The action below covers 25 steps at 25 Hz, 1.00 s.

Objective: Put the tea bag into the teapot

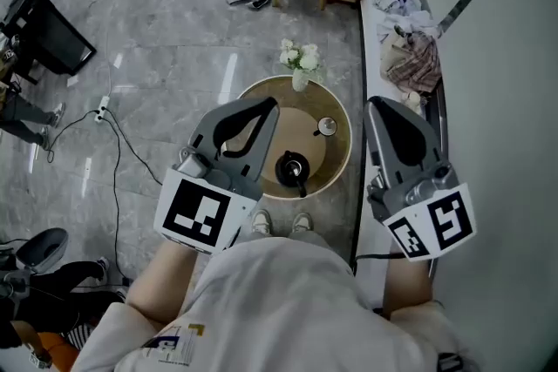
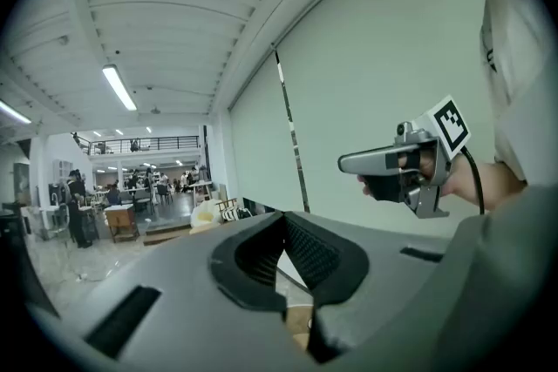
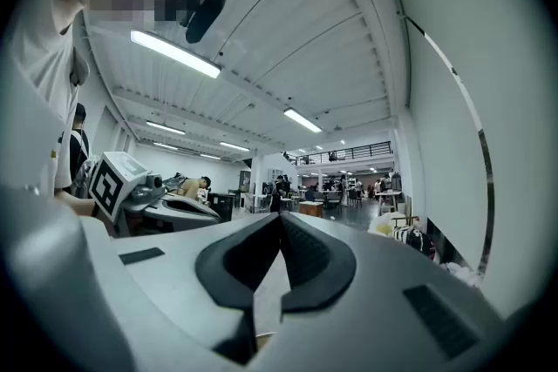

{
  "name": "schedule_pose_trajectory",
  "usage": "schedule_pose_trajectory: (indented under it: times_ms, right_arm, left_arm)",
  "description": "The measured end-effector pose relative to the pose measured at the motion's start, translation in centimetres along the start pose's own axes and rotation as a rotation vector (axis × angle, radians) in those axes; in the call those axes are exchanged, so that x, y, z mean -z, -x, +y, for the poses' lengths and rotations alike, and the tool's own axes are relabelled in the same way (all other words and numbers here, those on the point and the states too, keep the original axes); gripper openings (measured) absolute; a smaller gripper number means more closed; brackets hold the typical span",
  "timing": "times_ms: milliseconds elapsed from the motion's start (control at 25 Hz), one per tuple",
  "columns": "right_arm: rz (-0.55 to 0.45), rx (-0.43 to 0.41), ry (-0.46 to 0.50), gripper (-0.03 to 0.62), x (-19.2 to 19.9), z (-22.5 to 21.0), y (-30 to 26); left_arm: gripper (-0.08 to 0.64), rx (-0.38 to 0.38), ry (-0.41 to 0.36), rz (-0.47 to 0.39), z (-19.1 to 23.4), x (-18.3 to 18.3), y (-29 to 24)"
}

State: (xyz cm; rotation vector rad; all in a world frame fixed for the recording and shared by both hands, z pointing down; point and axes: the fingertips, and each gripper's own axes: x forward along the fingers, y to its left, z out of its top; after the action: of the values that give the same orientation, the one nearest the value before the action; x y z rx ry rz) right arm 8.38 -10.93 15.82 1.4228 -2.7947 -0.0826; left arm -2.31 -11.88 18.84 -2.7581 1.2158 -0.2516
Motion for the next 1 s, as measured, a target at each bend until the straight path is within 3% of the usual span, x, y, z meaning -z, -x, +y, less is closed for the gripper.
schedule_pose_trajectory:
  times_ms: [120,480,880,1000]
  right_arm:
    - [-0.012,-0.001,0.027,0.008,-0.8,0.1,1.0]
    - [0.008,0.021,0.098,0.008,-1.5,-0.5,3.7]
    - [0.046,-0.040,0.072,0.006,0.6,0.2,3.9]
    - [0.044,-0.052,0.067,0.006,0.7,0.3,3.6]
  left_arm:
    - [0.008,-0.024,-0.009,-0.040,0.0,-1.7,0.8]
    - [0.008,-0.061,-0.017,-0.021,-0.6,-1.9,2.6]
    - [0.008,-0.025,0.022,0.016,-2.0,0.0,1.8]
    - [0.008,-0.033,0.000,0.017,-2.0,-0.1,1.7]
